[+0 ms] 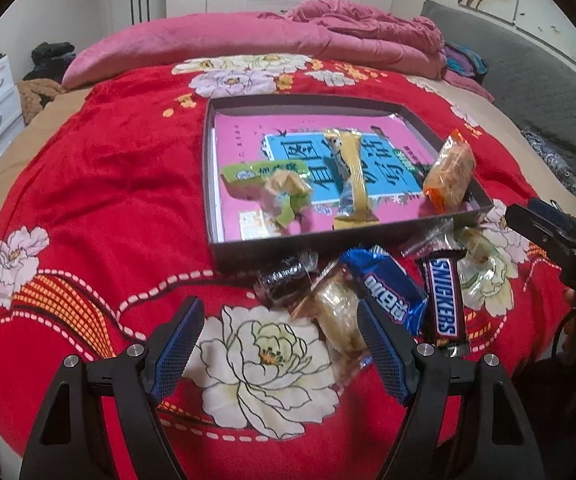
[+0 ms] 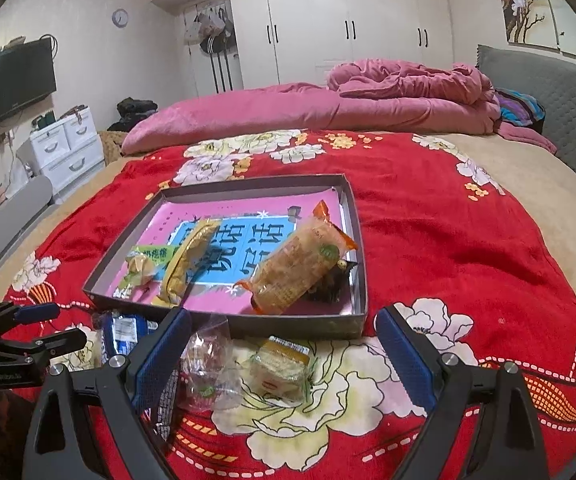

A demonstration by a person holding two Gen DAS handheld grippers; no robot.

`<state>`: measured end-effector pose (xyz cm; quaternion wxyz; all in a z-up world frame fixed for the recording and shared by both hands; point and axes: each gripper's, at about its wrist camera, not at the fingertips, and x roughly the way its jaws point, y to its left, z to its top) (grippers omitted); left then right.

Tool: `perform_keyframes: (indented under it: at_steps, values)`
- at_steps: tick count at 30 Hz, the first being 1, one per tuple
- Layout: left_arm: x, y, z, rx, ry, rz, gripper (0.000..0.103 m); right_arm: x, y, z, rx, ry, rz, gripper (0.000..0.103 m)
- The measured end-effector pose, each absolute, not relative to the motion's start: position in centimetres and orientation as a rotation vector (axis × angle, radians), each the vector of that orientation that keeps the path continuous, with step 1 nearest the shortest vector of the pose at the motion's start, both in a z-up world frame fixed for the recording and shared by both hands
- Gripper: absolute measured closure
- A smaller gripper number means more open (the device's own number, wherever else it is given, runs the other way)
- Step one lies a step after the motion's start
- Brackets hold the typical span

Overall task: Organize snacks
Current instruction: 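Withdraw both open tools from the tray toward the snacks lying beside it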

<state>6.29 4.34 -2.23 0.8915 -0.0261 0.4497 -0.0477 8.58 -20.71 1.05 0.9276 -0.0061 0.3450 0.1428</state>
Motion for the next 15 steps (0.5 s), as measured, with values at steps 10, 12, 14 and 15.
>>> perform_keyframes:
  at_steps: [10,12,14,15]
  values:
    - [6.2,3.5,-2.9,-0.032,0.969,-0.11,0.023,8.2,-20.5,0.4,-0.059,0.726,0.29,0.009]
    - [6.3,3.3,-3.1,-0.029,0.979,-0.112,0.023,8.2,-20.5,0.3,-0.065,0.73,0.29,0.009]
    - [6.5,3.1,-3.3,-0.026,0.99,-0.114,0.023,8.2,-20.6,0.3,-0.067,0.734,0.289,0.009]
    - [6.5,2.9,-3.4,-0.023,0.993,-0.116,0.023,8.2,-20.6,0.2,-0.067,0.736,0.29,0.009]
